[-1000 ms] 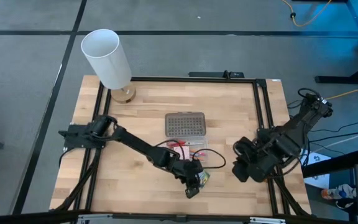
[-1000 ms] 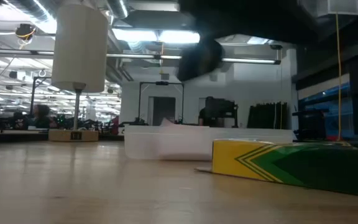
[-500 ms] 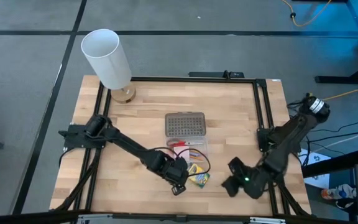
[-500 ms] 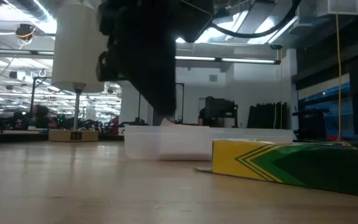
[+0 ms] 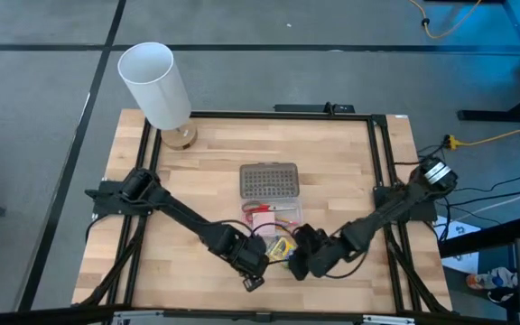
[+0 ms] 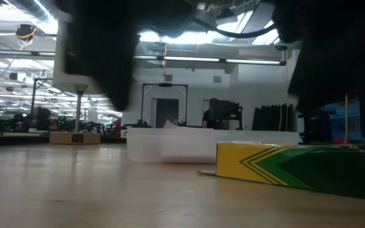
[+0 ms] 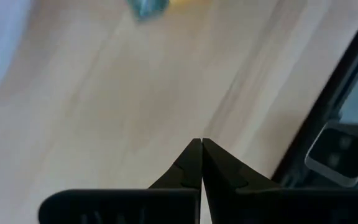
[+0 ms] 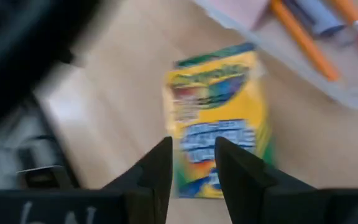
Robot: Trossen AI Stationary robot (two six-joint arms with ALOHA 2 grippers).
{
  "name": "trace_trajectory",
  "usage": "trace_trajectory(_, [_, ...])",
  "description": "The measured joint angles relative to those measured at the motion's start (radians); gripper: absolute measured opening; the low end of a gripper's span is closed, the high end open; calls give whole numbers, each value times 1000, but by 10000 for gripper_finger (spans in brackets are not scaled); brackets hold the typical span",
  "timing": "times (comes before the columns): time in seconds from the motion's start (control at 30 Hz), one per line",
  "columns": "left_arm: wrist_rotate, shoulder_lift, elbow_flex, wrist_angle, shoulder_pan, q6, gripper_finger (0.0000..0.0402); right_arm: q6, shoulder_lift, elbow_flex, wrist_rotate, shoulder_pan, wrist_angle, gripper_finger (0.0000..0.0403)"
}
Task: Pack school essentials
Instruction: Put the yellow crayon box into the transparent supply box
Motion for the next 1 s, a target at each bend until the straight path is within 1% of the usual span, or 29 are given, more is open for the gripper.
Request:
trace_trajectory(0.07, [26,-8,0,-32,-11,-19,2,-20,34,39,-1,-12,-82,122])
trace_trajectory(0.13, [46,-37,0,-86,-30,-41,1,-43,67,71,-1,-16,-107,122])
trace_trajectory(0.27, [8,-133,0,-188,-84,-93,1,-98,91,105,1,-14,-100,122])
trace_trajectory(0.33, [-52,-185,0,-246,-108,-123,1,-122,90,121,29,-11,-107,122])
trace_trajectory(0.43, [-168,-259,0,-334,-137,-169,2,-178,98,133,50,-11,-110,122])
trace_trajectory(0.57, [-329,-334,0,-371,-158,-240,1,-209,140,129,50,-22,-110,122])
trace_trajectory(0.63, [-383,-359,0,-368,-164,-243,1,-218,157,128,52,-22,-115,122])
trace_trajectory(0.73, [-427,-374,0,-368,-168,-243,1,-248,175,129,47,-21,-120,122])
trace_trajectory(0.83, [-434,-375,0,-372,-161,-232,1,-334,186,132,-13,-22,-137,122])
trace_trajectory(1.0, [-434,-373,0,-376,-157,-217,1,-584,182,134,-132,-22,-165,122])
